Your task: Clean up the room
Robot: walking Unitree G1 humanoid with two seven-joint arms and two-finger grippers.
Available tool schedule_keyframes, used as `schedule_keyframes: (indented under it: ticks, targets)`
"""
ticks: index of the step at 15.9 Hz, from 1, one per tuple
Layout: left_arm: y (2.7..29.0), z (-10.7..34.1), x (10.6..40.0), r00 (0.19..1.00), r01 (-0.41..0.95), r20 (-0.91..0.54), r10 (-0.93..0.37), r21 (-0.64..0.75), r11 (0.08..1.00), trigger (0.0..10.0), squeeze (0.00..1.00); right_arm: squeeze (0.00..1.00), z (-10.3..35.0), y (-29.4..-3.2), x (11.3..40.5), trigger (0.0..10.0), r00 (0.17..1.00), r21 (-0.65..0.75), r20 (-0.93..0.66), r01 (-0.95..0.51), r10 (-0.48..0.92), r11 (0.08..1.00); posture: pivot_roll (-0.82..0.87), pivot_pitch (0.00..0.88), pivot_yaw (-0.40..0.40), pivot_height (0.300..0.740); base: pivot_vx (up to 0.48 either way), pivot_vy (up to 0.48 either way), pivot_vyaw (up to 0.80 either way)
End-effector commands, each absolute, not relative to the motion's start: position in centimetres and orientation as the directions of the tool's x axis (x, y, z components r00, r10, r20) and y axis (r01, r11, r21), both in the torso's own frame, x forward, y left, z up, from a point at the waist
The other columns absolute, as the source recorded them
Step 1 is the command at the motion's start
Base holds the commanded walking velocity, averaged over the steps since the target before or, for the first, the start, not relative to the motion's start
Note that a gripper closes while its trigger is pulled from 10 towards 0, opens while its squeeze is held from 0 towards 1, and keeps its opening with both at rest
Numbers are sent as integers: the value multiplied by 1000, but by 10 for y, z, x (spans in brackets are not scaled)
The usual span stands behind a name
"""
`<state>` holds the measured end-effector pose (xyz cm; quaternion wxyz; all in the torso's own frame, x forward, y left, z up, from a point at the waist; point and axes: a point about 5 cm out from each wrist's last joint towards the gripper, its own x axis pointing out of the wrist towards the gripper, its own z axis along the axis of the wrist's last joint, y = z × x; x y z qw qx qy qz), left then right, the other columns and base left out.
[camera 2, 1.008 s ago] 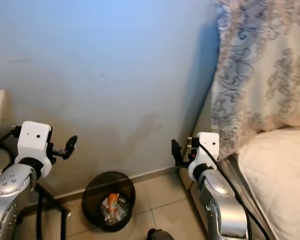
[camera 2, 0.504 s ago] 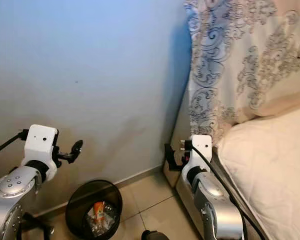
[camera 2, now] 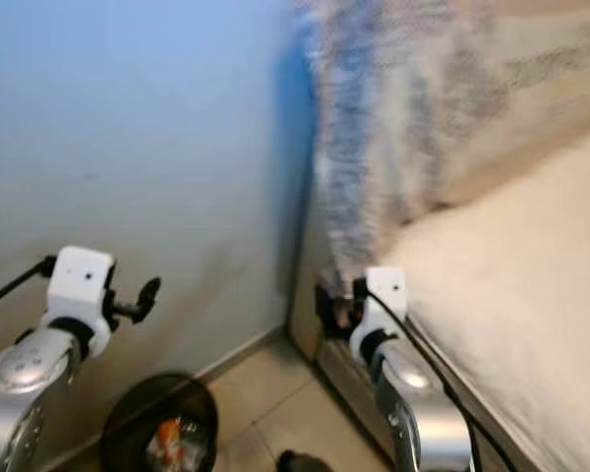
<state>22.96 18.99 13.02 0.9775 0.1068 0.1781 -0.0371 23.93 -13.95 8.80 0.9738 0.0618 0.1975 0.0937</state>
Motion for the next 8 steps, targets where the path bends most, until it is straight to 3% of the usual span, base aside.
schedule_keyframes:
  ticks: [1,8]
  targets:
    - [186,131,230,929,125,-365,-63,151,981,10000,0,0,89,-148,239,10000,910,139,-375,-135,178,981,-73,0,-12,740,0,0,-763]
    - [183,136,233,926,156,-357,-119,77,985,10000,0,0,90,-142,243,10000,905,154,-376,-149,197,977,-75,0,-12,740,0,0,-763]
